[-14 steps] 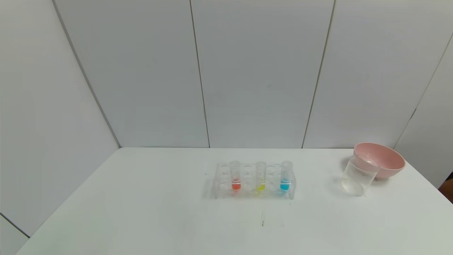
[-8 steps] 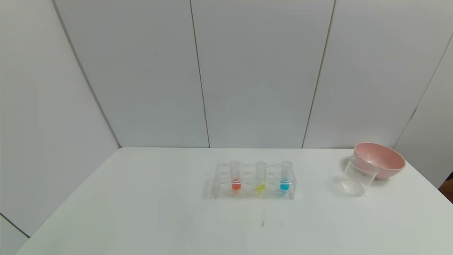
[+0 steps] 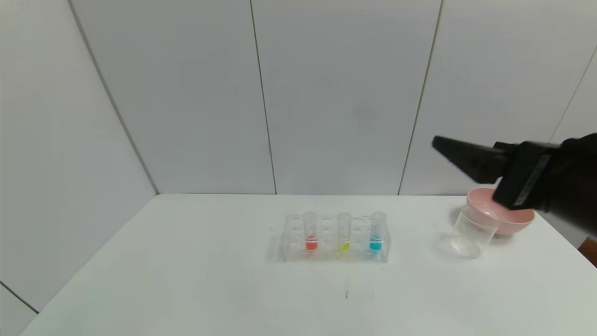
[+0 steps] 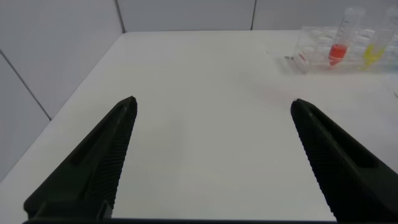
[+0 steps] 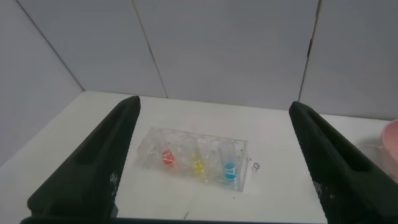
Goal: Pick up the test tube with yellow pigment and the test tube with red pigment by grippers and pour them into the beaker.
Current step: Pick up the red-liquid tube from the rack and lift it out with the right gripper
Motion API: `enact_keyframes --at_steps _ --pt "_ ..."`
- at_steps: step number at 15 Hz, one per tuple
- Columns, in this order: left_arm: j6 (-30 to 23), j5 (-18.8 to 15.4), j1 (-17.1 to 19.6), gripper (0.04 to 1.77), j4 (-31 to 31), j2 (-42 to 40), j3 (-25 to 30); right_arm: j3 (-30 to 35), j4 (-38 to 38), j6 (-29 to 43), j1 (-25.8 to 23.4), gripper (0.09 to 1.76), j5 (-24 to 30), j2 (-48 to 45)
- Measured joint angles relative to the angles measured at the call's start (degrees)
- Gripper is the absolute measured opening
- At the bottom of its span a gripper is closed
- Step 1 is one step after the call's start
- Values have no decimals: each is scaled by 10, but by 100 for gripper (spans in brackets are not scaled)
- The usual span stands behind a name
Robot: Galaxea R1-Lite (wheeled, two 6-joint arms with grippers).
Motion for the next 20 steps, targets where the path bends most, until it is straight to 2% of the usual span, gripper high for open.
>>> enact_keyframes --at_steps 3,5,8,12,18,20 --pt "0 0 0 176 0 0 0 45 -129 4 117 171 -154 98" --pt "0 0 0 176 0 0 0 54 -189 5 175 171 -206 165" --pt "0 0 0 176 0 0 0 48 -249 7 225 171 -243 267" --pt "0 0 0 176 0 0 0 -15 -307 10 231 171 -251 388" --pt "0 0 0 176 0 0 0 -103 -311 31 172 171 -247 501" --pt "0 0 0 176 0 0 0 -126 -311 35 150 171 -226 530"
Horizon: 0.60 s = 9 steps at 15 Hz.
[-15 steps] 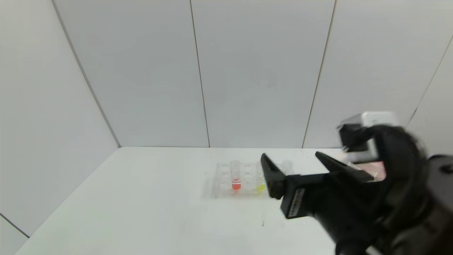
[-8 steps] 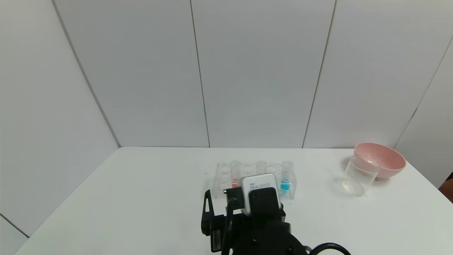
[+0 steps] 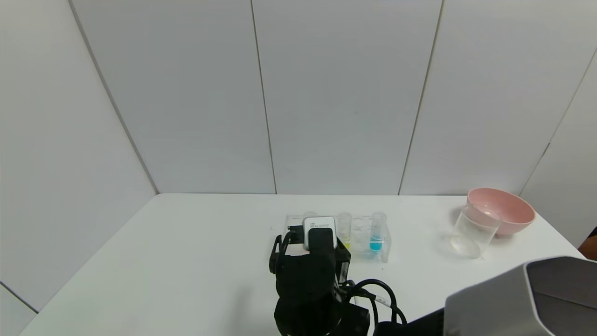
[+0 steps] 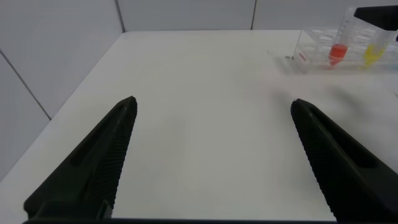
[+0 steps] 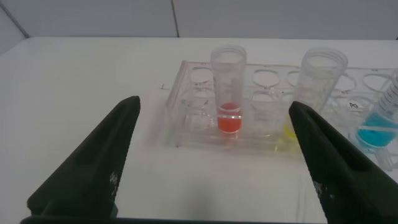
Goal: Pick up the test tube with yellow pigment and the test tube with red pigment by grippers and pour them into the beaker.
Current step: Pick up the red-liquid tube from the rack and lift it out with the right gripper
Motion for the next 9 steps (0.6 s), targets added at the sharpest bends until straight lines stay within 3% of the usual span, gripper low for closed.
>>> enact_keyframes --at_steps 9 --pt "0 0 0 176 0 0 0 -87 7 0 -74 171 54 89"
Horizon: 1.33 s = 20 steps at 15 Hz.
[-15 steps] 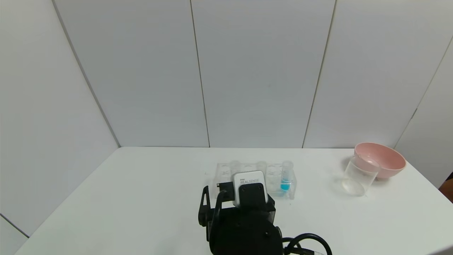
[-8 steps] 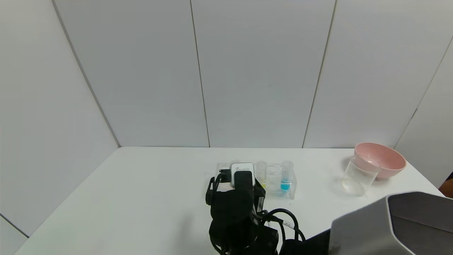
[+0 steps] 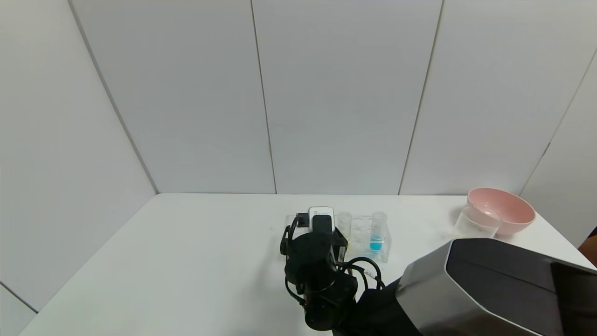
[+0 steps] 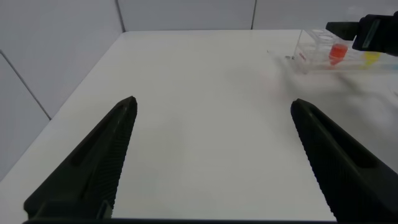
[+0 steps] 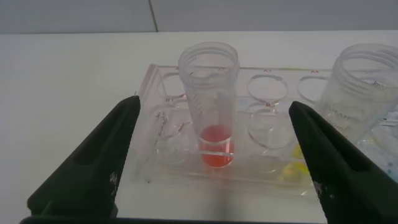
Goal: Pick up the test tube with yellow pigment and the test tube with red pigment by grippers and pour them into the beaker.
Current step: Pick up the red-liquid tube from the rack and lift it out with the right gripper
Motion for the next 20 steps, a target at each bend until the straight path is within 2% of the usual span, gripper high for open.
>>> enact_keyframes --at_steps 2,3,5,9,10,17,20 --pt "0 0 0 176 0 0 0 -10 4 0 -6 168 2 9" --pt "0 0 0 176 0 0 0 -14 8 0 -9 147 3 13" --pt "0 0 0 176 0 0 0 -17 11 0 -11 116 16 16" --pt "0 0 0 176 0 0 0 -20 11 0 -14 71 21 18" --pt "0 0 0 176 0 0 0 -21 12 -1 -14 50 22 18" --pt "0 0 0 176 0 0 0 -24 11 -3 -20 50 25 -2" --pt "0 0 0 176 0 0 0 -22 34 -5 -20 50 37 -34"
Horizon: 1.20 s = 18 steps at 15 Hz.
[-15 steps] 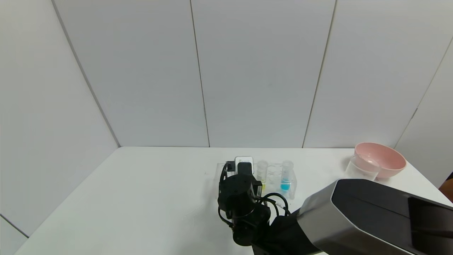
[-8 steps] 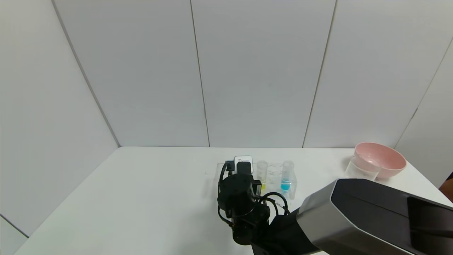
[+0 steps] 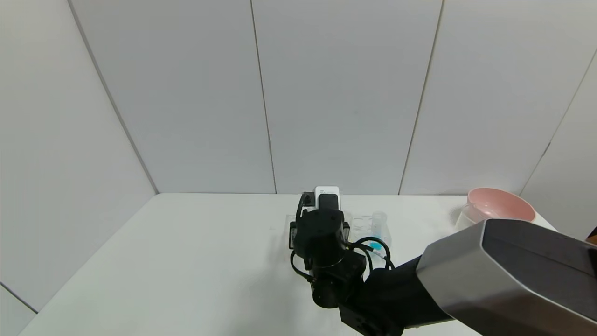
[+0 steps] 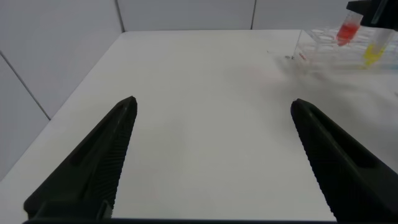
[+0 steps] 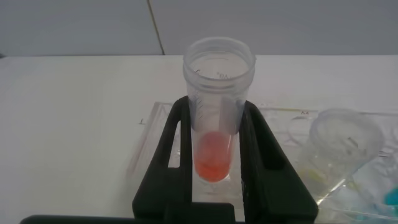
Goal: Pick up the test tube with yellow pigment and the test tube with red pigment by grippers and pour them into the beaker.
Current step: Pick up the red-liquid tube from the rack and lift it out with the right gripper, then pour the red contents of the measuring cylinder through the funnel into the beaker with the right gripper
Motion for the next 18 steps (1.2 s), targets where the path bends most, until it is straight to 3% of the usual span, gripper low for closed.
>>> enact_keyframes --at_steps 5,9,12,18 --pt "0 0 0 176 0 0 0 0 42 -12 -1 50 9 -89" --pt "0 0 0 176 0 0 0 27 45 -69 -28 50 13 -182" --pt "0 0 0 176 0 0 0 91 45 -111 -113 50 55 -267" --pt "0 0 0 176 0 0 0 241 39 -123 -379 50 288 -400"
